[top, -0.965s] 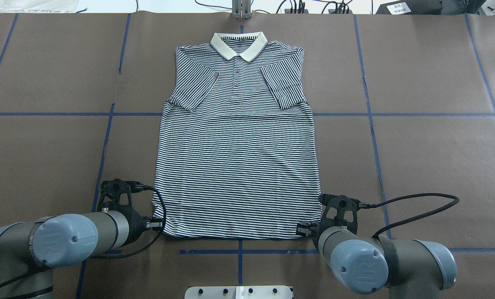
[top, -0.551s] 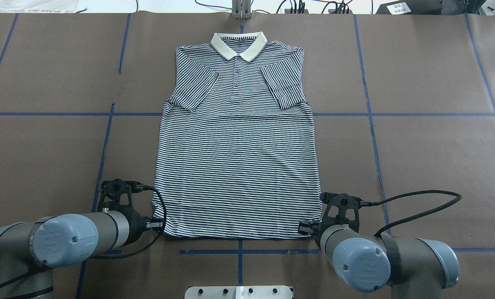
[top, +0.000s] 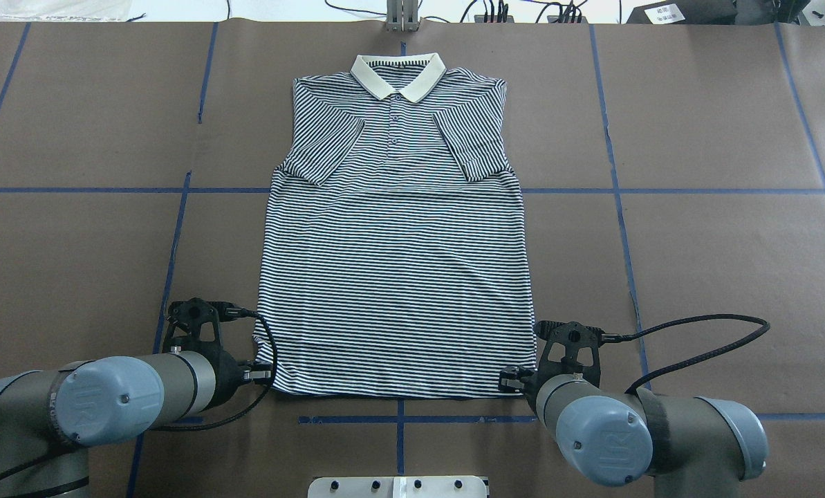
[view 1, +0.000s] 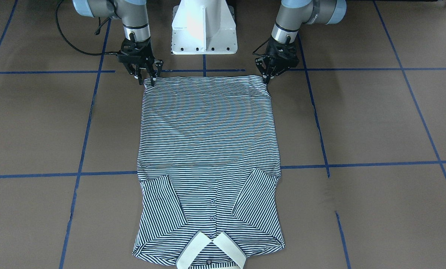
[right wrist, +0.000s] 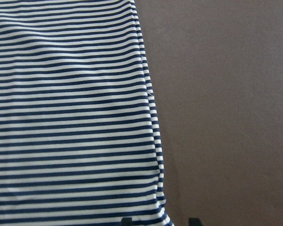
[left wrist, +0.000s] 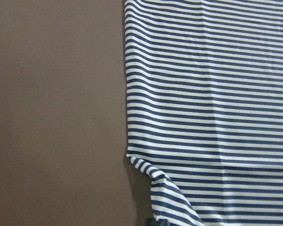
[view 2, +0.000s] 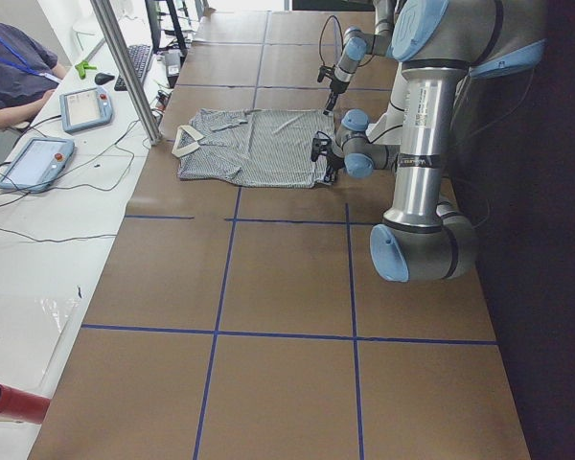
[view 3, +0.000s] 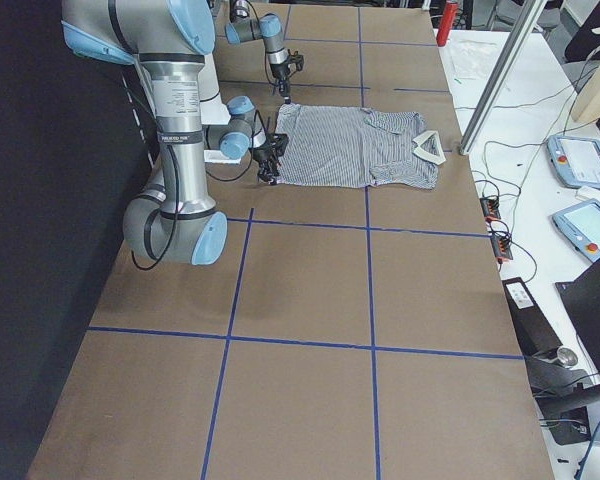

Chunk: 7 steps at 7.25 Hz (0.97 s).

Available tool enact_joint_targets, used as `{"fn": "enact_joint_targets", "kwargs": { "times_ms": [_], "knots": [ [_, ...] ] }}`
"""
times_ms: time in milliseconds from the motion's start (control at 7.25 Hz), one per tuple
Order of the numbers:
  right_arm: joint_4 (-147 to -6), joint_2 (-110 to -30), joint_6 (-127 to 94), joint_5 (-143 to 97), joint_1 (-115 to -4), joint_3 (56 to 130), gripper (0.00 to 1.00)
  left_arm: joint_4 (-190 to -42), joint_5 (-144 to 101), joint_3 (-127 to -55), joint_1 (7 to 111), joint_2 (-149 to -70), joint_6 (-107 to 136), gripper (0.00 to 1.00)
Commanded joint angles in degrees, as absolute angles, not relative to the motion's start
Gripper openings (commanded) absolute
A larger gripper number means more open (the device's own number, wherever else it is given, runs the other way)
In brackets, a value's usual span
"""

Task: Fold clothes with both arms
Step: 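Grasp the hem corners with both grippers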

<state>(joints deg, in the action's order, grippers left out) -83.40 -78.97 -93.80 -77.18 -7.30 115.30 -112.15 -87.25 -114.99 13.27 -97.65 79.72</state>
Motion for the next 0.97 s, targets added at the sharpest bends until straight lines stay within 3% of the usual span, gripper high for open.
{"fn": "enact_joint_targets", "kwargs": {
  "times_ms": [0,276,414,551,689,827],
  "knots": [
    [-83.4,-79.1,-93.8,-77.1,-7.1,115.0,0.40,-112.1,-87.2,-115.0,13.3,-97.7,79.7,0.00],
    [-83.4,-79.0,-93.8,-77.1,-7.1,115.0,0.40,-112.1,-87.3,-115.0,13.3,-97.7,79.7,0.00],
    [-83.4,-78.9,-93.9,-77.1,-7.0,115.0,0.34,-112.1,-87.3,-115.0,13.3,-97.7,79.6,0.00],
    [-83.4,-78.8,-94.0,-77.1,-7.0,115.0,0.21,-112.1,-87.3,-115.0,13.3,-97.7,79.6,0.00],
    [-83.4,-78.7,-94.3,-77.0,-7.0,115.0,0.00,-112.1,-87.3,-115.0,13.3,-97.7,79.6,0.00],
    [-83.4,-78.3,-94.4,-77.0,-7.0,115.2,0.00,-112.1,-87.3,-115.0,13.3,-97.7,79.6,0.00]
  ]
}}
